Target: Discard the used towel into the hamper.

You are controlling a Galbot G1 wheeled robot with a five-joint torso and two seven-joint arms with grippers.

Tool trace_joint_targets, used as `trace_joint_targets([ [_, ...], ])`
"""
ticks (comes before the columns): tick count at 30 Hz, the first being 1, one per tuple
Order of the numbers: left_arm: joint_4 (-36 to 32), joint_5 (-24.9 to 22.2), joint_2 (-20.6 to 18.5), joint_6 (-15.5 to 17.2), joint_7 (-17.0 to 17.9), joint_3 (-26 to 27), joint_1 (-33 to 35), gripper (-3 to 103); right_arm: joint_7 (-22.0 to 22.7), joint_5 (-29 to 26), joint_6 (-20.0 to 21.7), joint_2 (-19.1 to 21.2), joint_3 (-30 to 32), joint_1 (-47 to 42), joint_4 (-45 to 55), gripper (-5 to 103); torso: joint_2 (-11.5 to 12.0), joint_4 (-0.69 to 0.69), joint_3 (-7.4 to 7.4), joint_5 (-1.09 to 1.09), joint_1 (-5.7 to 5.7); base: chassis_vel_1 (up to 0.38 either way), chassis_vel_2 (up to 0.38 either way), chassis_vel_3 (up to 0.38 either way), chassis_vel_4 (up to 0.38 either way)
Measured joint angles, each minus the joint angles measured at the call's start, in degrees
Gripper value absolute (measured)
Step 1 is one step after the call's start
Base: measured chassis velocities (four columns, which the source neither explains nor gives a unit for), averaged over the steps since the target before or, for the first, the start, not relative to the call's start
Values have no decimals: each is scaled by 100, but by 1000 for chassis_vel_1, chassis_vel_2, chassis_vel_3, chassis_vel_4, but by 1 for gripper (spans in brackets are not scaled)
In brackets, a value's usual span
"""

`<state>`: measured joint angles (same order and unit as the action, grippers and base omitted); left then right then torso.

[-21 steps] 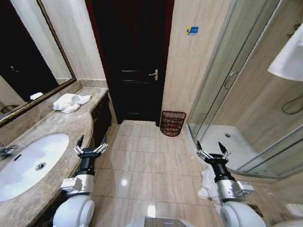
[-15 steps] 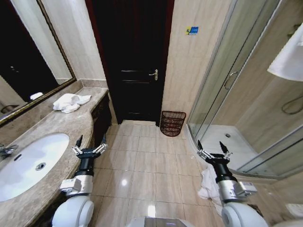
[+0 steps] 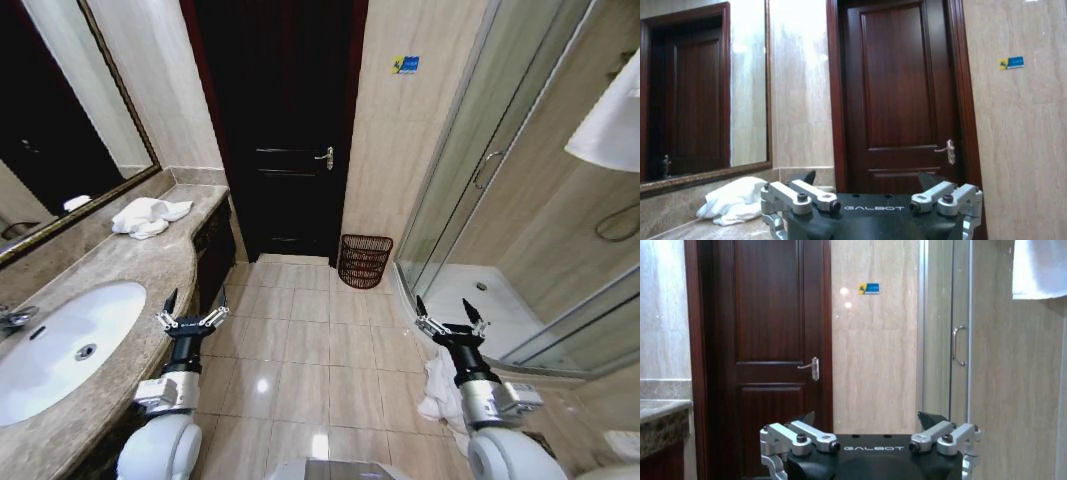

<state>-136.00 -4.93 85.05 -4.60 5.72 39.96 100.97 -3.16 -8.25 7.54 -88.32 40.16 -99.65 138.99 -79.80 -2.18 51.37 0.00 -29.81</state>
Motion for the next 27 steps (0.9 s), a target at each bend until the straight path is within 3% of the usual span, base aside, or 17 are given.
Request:
trace_joint_targets([
  [13, -40, -18, -27, 10, 3, -5, 20, 100, -6, 75, -6, -72, -49, 42, 31, 100, 0, 0, 0, 1, 0, 0, 0, 0, 0],
  [27, -7, 16, -91, 56, -2, -67, -24, 100, 121, 88, -359, -103, -59, -53, -13, 100, 0, 0, 0, 0, 0, 0, 0, 0, 0],
])
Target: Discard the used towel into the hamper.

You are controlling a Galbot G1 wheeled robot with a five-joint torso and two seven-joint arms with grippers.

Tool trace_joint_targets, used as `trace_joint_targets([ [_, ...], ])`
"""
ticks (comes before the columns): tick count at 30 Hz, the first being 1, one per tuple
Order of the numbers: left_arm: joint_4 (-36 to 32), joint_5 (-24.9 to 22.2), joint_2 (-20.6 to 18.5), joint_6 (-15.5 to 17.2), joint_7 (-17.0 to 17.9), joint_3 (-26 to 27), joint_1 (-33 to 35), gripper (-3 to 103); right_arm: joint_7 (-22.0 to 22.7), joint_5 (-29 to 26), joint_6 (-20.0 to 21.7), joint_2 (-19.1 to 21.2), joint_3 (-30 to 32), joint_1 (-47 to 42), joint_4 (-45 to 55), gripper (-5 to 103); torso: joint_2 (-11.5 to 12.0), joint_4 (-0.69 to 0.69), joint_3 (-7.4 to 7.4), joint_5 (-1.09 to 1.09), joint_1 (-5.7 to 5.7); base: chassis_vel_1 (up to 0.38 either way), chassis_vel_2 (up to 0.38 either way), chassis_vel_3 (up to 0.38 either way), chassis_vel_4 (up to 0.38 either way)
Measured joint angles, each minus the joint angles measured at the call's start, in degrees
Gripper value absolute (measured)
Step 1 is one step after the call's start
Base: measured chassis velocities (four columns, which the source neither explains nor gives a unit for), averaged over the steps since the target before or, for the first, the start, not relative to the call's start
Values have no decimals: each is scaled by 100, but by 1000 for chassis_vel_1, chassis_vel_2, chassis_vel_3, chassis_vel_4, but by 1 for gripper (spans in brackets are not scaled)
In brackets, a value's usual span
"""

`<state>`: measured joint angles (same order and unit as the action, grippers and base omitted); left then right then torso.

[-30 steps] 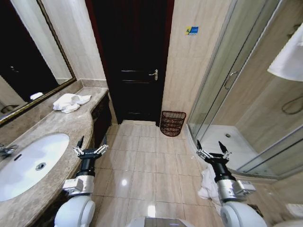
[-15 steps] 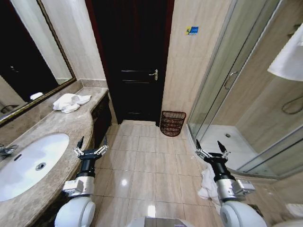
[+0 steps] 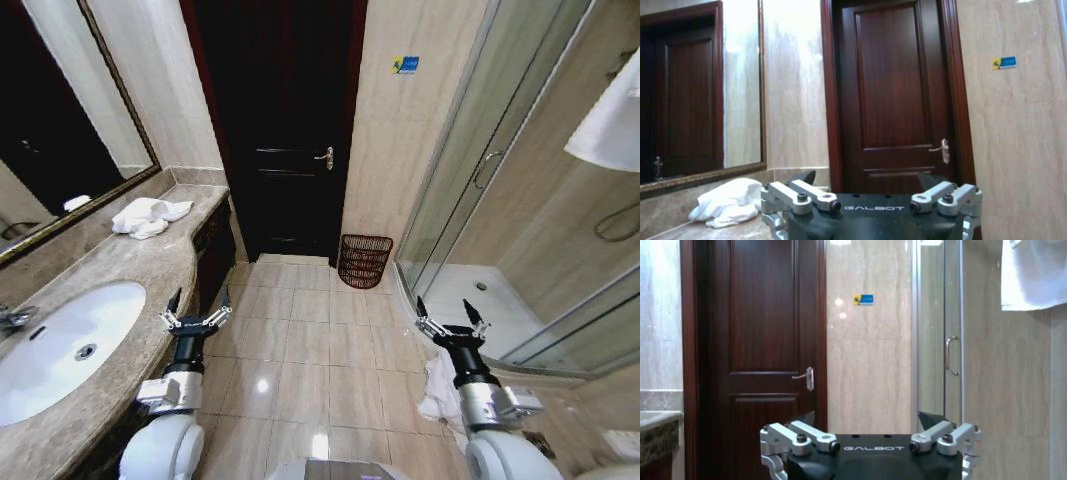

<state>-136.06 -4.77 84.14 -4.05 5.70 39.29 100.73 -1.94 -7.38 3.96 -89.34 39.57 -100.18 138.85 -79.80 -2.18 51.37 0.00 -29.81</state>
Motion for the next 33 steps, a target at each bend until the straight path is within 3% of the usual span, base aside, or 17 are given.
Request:
trace_joint_targets([
  [33, -36, 40, -40, -154, -1, 40, 194, 100, -20, 83, -121, -2, -62, -82, -22, 100, 0, 0, 0, 0, 0, -15, 15, 18, -17],
])
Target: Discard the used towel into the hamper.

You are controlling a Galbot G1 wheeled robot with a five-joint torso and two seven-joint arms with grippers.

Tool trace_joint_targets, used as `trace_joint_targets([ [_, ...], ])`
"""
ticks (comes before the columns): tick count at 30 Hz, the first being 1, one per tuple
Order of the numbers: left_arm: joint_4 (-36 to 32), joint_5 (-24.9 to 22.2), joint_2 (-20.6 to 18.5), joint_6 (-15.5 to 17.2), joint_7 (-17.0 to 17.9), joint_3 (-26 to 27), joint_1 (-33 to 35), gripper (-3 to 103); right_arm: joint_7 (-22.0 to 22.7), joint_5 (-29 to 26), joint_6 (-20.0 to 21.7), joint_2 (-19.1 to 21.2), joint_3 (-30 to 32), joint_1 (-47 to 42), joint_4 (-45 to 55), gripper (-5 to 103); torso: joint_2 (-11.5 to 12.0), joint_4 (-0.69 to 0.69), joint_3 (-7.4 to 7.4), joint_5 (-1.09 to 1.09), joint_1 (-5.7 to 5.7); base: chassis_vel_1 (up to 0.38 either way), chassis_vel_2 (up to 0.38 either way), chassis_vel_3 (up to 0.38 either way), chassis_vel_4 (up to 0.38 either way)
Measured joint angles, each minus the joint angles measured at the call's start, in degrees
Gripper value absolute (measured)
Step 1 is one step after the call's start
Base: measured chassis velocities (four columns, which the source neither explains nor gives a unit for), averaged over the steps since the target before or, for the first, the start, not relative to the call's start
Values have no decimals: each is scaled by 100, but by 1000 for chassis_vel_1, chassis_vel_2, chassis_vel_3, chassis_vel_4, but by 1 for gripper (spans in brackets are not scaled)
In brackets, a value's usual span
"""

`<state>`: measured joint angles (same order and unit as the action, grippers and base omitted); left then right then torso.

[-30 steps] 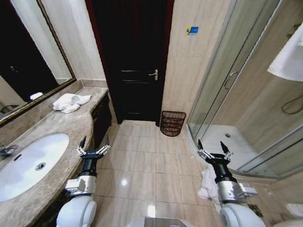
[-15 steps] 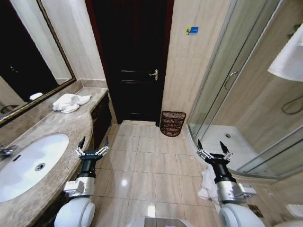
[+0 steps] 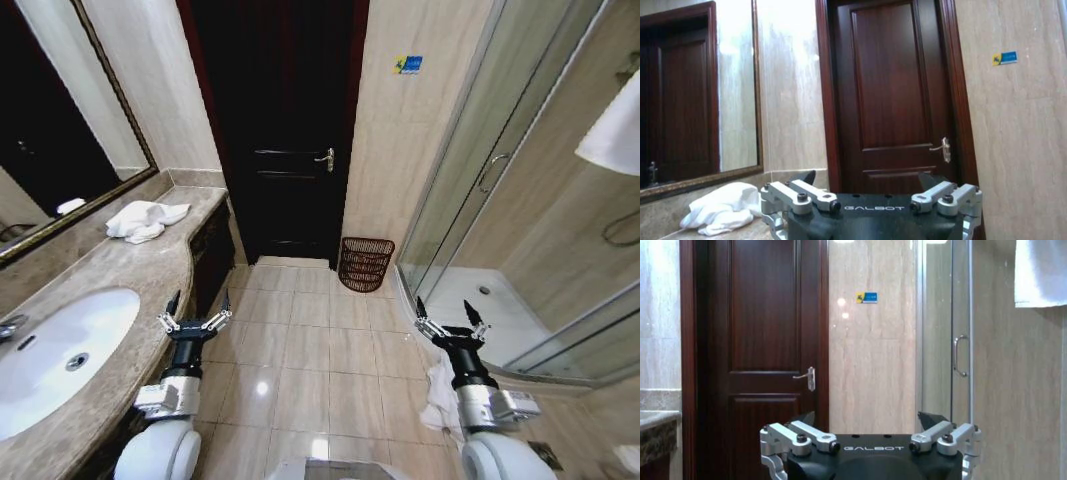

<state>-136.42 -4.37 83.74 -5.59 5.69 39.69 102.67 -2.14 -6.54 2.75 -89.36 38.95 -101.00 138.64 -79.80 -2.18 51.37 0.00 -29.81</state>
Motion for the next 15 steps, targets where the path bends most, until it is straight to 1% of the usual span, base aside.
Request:
trace_joint_targets([
  [8, -48, -84, -51, -8, 10, 85, 30, 100, 0, 0, 26, -20, -16, 83, -19, 100, 0, 0, 0, 0, 0, -7, 5, 5, -7],
  [15, -83, -215, -132, -16, 22, 172, 73, 100, 0, 18, 26, -81, -17, 132, -80, 100, 0, 0, 0, 0, 0, -45, 52, 54, -56],
])
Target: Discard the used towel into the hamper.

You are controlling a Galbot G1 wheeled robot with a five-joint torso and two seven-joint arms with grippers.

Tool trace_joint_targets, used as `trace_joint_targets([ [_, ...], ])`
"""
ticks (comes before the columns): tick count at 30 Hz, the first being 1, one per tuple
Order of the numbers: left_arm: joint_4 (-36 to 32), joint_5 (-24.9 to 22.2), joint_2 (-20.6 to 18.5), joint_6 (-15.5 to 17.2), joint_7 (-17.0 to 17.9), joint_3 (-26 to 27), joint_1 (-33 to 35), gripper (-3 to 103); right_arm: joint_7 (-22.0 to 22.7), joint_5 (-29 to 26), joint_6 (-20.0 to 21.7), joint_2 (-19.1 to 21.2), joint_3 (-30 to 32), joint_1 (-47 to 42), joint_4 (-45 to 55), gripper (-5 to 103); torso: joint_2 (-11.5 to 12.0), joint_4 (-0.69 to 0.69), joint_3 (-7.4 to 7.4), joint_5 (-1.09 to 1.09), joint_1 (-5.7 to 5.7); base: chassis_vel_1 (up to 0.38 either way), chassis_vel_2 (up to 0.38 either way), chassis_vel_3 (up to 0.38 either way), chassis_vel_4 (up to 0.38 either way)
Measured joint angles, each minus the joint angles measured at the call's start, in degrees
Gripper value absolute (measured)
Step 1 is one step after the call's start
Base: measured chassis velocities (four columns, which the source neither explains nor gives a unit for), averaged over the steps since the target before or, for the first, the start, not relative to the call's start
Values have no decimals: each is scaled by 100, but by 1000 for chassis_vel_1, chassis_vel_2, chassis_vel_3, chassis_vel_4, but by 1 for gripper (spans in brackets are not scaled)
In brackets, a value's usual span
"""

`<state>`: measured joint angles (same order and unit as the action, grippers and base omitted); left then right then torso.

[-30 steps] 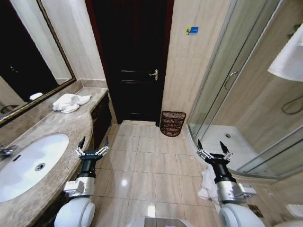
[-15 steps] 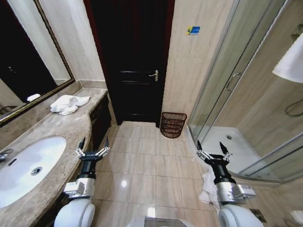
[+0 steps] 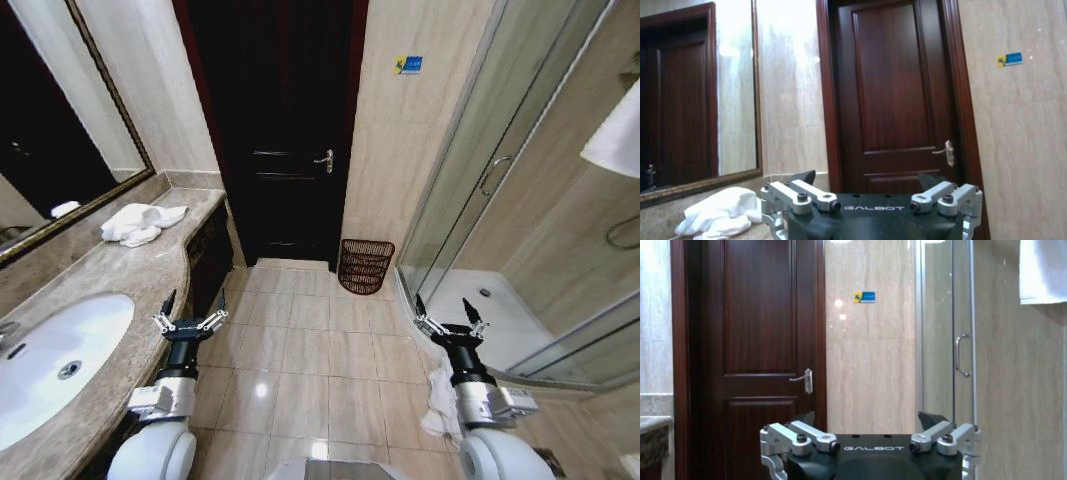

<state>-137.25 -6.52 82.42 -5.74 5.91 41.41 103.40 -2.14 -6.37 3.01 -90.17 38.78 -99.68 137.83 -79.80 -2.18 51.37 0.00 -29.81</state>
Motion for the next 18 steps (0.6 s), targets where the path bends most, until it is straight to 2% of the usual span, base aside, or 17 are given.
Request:
trace_joint_targets([
  [18, 0, -84, 21, -16, 1, -9, -26, 100, 2, 14, 13, 14, -9, 15, -26, 100, 0, 0, 0, 0, 0, -30, 26, 35, -29],
])
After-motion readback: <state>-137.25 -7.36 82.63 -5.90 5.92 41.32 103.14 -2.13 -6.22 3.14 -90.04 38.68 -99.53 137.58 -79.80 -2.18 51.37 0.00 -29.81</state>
